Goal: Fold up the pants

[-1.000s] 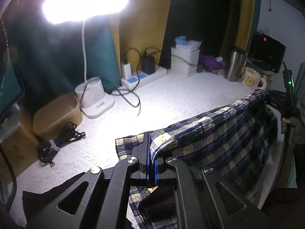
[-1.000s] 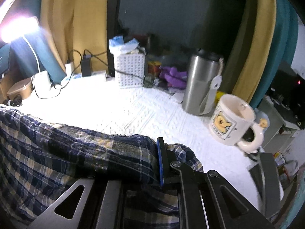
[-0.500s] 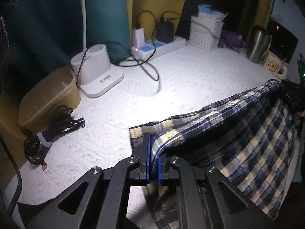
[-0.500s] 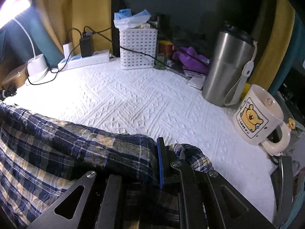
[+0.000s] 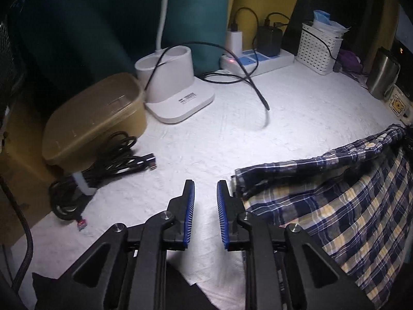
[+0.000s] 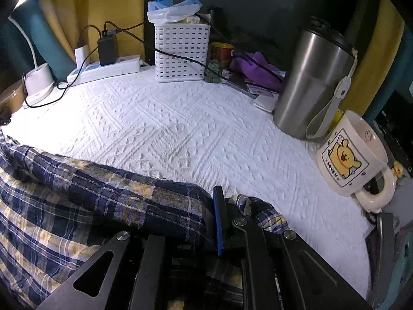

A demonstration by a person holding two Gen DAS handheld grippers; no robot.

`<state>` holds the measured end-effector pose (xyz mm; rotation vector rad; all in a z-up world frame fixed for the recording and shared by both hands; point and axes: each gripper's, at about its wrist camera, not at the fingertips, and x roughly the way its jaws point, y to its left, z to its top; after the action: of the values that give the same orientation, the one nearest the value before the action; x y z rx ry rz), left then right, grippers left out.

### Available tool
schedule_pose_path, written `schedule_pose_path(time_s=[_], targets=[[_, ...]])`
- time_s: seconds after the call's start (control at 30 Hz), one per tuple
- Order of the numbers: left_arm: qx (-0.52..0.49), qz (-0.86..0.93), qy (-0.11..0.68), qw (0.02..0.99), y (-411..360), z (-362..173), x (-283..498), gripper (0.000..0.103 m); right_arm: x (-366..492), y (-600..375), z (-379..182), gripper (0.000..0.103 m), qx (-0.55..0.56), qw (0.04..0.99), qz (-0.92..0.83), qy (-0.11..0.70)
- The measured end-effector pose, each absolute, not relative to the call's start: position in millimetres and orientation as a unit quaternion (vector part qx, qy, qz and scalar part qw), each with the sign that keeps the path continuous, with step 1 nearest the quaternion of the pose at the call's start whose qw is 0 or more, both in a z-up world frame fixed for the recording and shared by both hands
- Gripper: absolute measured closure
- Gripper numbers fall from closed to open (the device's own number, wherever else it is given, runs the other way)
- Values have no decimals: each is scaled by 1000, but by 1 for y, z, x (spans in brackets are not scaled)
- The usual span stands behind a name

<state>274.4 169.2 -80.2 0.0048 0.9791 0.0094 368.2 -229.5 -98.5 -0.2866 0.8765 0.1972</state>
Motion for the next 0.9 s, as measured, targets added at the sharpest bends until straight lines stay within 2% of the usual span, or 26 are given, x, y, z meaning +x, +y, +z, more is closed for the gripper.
schedule_pose_path(time_s=[0.17,0.2,0.23,0.3,0.6,0.73,0.9], targets=[[-14,-9,459,888,166,-70,262,85,367,-226,-88,83,-156,893,89,412],[-20,-13,458,888,165,-69,259,85,366,-226,-86,73,-160,894,86,410],[-28,-20,456,889,163,-67,255,85,366,-227,-83,43,-161,895,81,407],[-35,-32,455,889,159,-66,251,84,366,-230,-76,0,-160,900,78,399],[-48,-52,480,874,136,-82,225,83,348,-258,-55,0,-160,910,51,379],[-62,-49,480,874,131,-81,203,73,324,-275,-64,0,-135,909,44,393],[-74,-48,479,873,124,-85,174,67,291,-303,-77,0,-80,906,35,414]])
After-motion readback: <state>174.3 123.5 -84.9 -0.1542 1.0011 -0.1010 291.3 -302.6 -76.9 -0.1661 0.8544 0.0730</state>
